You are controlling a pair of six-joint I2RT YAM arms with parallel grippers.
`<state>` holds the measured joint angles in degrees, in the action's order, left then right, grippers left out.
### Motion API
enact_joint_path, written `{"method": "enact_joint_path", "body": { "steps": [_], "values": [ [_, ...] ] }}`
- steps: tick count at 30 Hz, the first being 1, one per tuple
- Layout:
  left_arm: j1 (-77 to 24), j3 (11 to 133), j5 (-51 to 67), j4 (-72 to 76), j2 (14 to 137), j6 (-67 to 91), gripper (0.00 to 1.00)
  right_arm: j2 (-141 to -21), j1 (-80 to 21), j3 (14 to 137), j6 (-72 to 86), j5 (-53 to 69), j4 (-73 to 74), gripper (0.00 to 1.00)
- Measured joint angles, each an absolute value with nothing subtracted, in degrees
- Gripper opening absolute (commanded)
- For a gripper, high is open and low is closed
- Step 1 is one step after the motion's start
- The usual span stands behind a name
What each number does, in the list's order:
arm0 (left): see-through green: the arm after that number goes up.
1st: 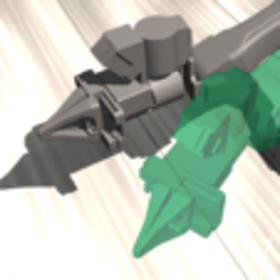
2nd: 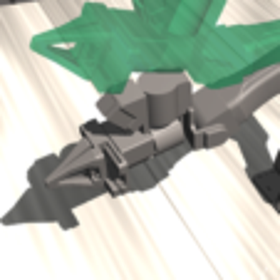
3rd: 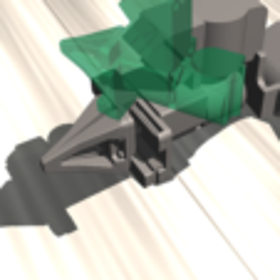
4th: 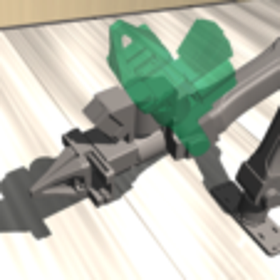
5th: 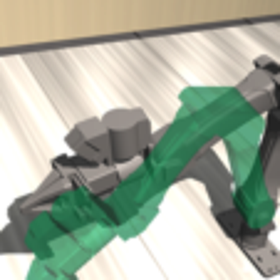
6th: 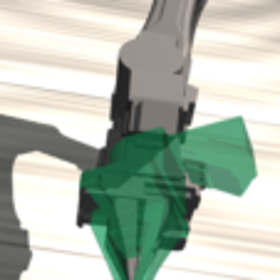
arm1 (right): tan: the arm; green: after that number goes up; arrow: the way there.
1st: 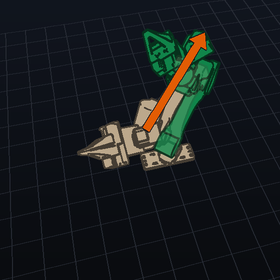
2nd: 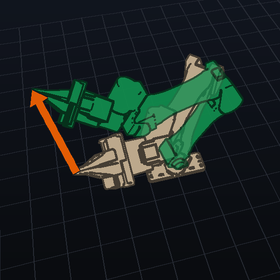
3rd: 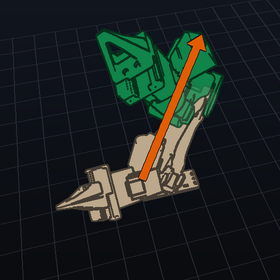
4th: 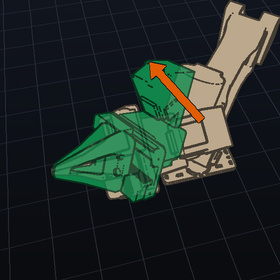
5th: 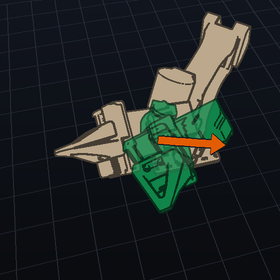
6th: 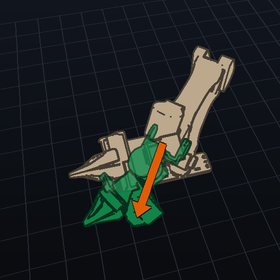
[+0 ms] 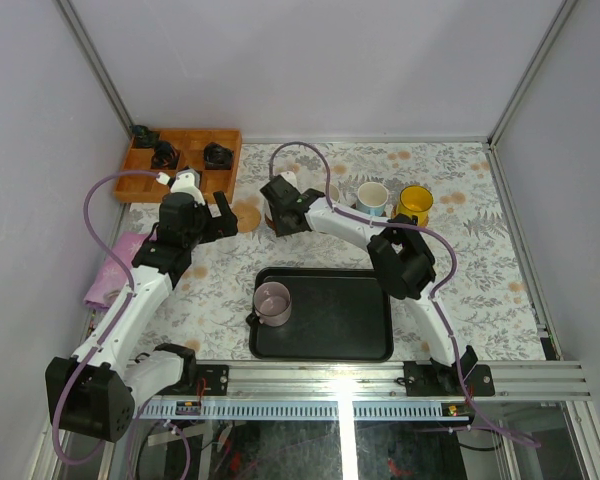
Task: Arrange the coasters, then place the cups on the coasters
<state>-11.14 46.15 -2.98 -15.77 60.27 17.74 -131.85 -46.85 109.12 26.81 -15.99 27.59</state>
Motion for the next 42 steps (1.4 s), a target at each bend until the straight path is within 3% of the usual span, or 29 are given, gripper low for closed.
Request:
{"method": "enact_joint_path", "body": {
  "steps": [18,31,42],
  "values": [
    [-11.14,46.15,-2.98,-15.77,60.27,17.74,1.00,-131.00,-48.03,107.94,26.94,-15.79,27.33,0.50],
    [-11.14,46.15,-2.72,-15.73,60.69,17.76,1.00,-130.23,-48.03,108.84,26.09,-17.06,26.92,0.40],
    [-11.14,46.15,-2.59,-15.68,60.84,17.85,1.00,-129.88,-48.84,108.84,25.93,-16.99,26.68,0.39]
  ]
}}
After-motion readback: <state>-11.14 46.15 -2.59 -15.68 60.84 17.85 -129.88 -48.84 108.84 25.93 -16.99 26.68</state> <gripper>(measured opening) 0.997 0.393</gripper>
